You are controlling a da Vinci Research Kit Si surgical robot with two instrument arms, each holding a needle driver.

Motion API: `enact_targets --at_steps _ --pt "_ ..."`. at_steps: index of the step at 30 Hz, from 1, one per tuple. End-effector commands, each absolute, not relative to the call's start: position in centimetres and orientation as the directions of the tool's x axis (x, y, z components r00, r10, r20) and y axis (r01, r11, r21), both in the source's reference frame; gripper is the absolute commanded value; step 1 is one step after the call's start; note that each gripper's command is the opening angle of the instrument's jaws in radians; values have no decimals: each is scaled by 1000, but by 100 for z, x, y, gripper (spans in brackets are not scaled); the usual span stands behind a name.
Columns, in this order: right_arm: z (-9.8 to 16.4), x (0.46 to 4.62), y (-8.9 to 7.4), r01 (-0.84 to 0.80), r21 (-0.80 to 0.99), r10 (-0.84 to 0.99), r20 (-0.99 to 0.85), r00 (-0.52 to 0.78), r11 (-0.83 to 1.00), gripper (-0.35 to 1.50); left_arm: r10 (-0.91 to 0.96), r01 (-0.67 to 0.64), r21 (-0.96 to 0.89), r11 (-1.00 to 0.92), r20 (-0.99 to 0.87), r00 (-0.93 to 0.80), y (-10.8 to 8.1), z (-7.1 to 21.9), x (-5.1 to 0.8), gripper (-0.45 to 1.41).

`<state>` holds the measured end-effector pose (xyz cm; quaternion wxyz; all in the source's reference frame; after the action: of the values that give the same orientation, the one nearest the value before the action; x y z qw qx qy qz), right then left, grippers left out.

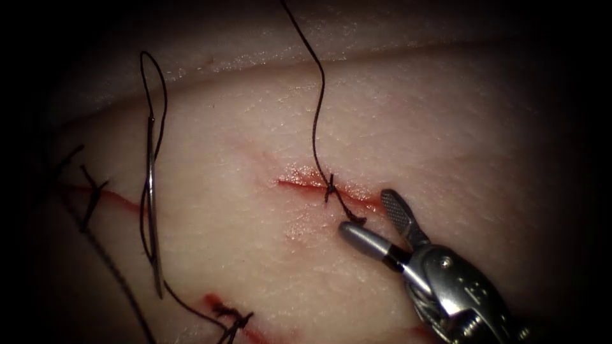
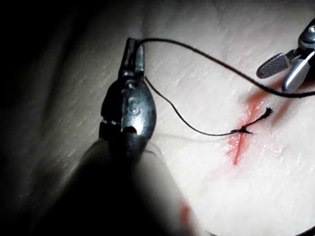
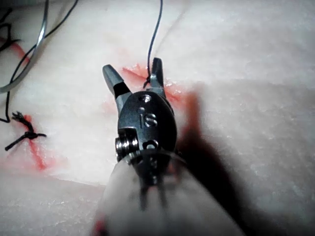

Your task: Wound Closure

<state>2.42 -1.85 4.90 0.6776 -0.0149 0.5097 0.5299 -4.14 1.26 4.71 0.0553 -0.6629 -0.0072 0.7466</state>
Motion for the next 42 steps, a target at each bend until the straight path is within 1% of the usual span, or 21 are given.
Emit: enact_targets --at_steps 1,3,6,7,9,10,12,18,21,23,29,33,42 --pt "494 251 -176 -732 520 703 -707 -79 440 111 86 -75 -78 -994 -990 -113 133 474 -421 -45" --pt "501 255 -168 -720 508 715 -699 -23 473 108 78 -71 -71 -995 -991 -109 125 456 -426 -45" --pt "512 264 -166 -708 468 717 -693 77 528 93 61 -70 -53 -996 -992 -112 119 443 -431 -45" --pt "517 267 -165 -699 464 719 -687 102 543 93 62 -70 -55 -996 -992 -111 118 440 -432 -45" --pt "533 278 -163 -674 471 732 -664 154 569 104 62 -69 -55 -996 -992 -107 116 432 -434 -45" --pt "544 286 -162 -661 461 725 -663 187 592 115 60 -67 -53 -996 -993 -104 116 427 -434 -45" --pt "552 292 -163 -653 461 727 -655 206 601 118 59 -66 -52 -996 -993 -104 115 421 -434 -45" --pt "561 304 -159 -645 430 703 -669 242 632 118 47 -66 -40 -997 -993 -111 113 405 -432 -45" --pt "560 307 -154 -640 403 679 -685 262 654 111 47 -66 -40 -997 -993 -111 111 403 -434 -45" --pt "559 306 -147 -637 389 666 -695 271 666 101 45 -66 -38 -997 -993 -112 109 403 -435 -45" --pt "562 314 -142 -632 331 619 -721 311 701 103 43 -66 -35 -997 -993 -113 107 403 -437 -45" --pt "569 325 -139 -607 267 565 -737 371 748 103 41 -65 -34 -997 -993 -114 104 403 -438 -45" --pt "576 336 -135 -589 267 550 -745 376 763 103 38 -65 -30 -997 -992 -118 98 400 -441 -45"
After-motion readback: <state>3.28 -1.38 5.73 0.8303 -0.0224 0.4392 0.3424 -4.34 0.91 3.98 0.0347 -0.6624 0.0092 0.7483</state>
